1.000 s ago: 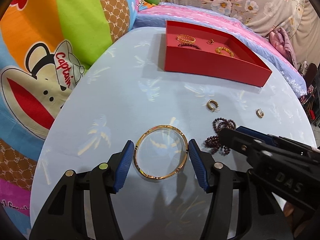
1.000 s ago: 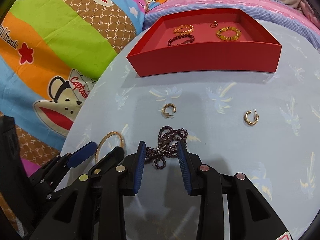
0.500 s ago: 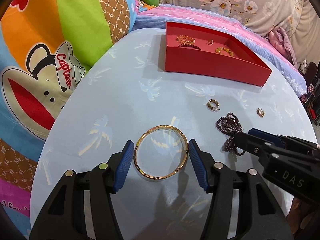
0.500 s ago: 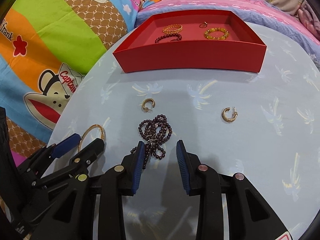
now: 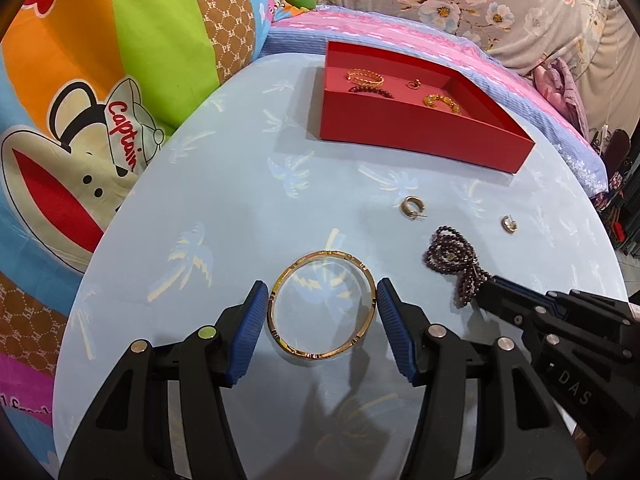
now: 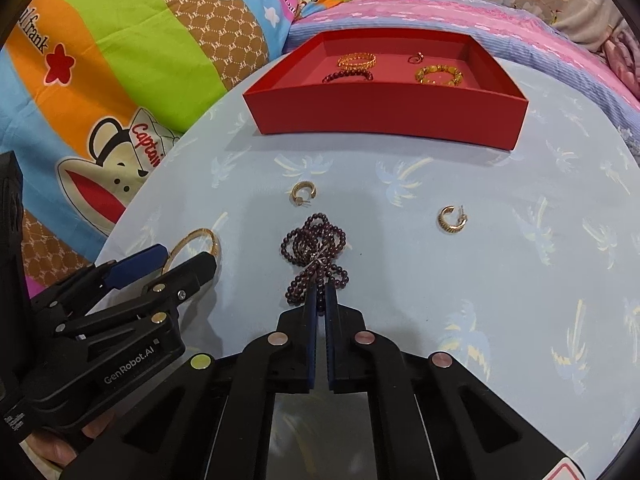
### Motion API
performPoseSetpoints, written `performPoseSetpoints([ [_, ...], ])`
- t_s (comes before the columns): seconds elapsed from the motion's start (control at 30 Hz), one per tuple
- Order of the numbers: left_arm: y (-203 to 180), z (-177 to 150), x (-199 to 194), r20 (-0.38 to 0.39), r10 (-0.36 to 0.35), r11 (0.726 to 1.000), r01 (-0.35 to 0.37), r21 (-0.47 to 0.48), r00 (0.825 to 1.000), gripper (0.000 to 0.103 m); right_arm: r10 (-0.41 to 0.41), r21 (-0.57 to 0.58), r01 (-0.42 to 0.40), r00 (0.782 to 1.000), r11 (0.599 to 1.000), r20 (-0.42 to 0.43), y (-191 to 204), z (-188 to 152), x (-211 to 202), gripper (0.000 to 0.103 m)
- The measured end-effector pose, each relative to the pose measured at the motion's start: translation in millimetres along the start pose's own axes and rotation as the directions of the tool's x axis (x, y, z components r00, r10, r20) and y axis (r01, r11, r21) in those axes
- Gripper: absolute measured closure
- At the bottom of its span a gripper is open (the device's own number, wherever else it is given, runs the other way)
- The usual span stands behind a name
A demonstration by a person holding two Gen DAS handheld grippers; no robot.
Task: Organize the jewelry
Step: 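Carry the bangle and garnet strand into the red tray and open both tools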
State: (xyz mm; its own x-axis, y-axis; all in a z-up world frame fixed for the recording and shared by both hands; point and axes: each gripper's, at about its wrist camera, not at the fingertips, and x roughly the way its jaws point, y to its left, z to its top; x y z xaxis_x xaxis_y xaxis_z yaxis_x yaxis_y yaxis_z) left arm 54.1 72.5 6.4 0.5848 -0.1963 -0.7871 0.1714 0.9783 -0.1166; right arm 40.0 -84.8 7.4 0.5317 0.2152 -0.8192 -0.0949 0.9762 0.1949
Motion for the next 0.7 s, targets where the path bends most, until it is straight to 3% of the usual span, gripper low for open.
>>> performPoseSetpoints([
  [0.33,-12,16,-19,0.037,-0.053,0.999,0.052,0.012,0.998,0.049,0.045,0.067,-0.051,0.996,0.996,0.078,-24,19,-37,0.099],
  [0.7,-42,86,-29,0.129,-0.130,0.989,0.120,0.082,0.983,0.049,0.031,0.093,-0.052,0.977,0.994,0.209,-64,81,-74,0.099],
])
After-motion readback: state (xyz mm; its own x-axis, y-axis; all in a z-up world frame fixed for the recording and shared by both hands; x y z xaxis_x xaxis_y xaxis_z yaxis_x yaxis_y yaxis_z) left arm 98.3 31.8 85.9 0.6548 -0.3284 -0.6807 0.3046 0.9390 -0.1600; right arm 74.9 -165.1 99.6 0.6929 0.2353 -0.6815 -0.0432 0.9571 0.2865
